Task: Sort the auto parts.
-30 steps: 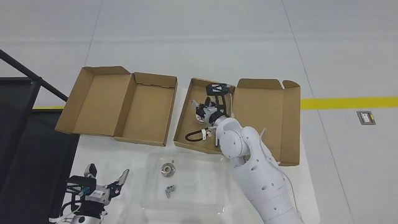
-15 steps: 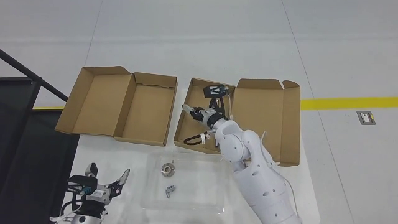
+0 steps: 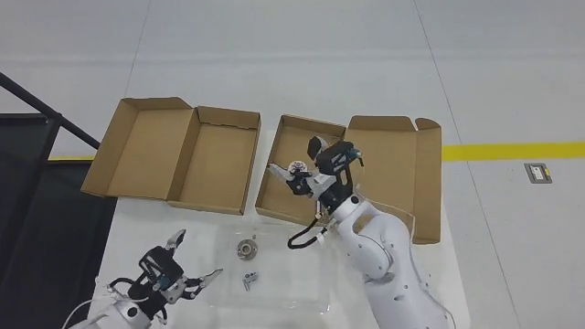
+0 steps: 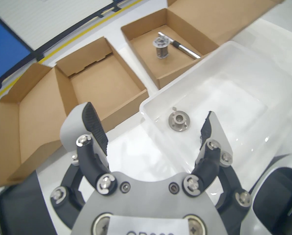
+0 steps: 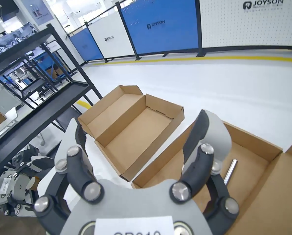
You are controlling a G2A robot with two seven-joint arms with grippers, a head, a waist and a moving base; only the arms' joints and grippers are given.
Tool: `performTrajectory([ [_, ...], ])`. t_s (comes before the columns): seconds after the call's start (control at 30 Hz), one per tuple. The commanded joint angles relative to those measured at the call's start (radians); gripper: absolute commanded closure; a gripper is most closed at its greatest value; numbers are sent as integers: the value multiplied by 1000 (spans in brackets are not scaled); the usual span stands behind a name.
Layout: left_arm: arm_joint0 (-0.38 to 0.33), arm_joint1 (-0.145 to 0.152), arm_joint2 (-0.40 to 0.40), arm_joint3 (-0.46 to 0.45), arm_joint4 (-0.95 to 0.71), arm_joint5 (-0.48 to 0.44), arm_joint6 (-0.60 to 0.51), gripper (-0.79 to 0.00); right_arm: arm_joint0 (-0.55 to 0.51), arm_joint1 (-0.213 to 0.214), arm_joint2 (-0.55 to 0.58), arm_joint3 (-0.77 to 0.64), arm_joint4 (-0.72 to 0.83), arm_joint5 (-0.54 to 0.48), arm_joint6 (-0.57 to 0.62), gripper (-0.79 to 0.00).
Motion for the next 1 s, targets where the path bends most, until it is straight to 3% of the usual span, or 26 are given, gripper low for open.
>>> performTrajectory([
  [0.0,-22,8,7,-17,46,-90,-14,-785,-38,10,20,-47,-23,-36,-5,-785],
  [0.17,-65,23,58,-76,179,-219,-72,-785,-94,28,34,-135,-117,-104,51,-785],
  [0.6,-61,24,83,-68,191,-236,-83,-785,-98,28,33,-140,-110,-102,39,-785],
  [0.8,-162,36,136,-45,265,-342,-171,-785,-103,43,32,-177,-105,-230,-37,-785],
  [0.97,-261,61,225,23,273,-351,-214,-785,-135,61,49,-233,-112,-322,-40,-785],
])
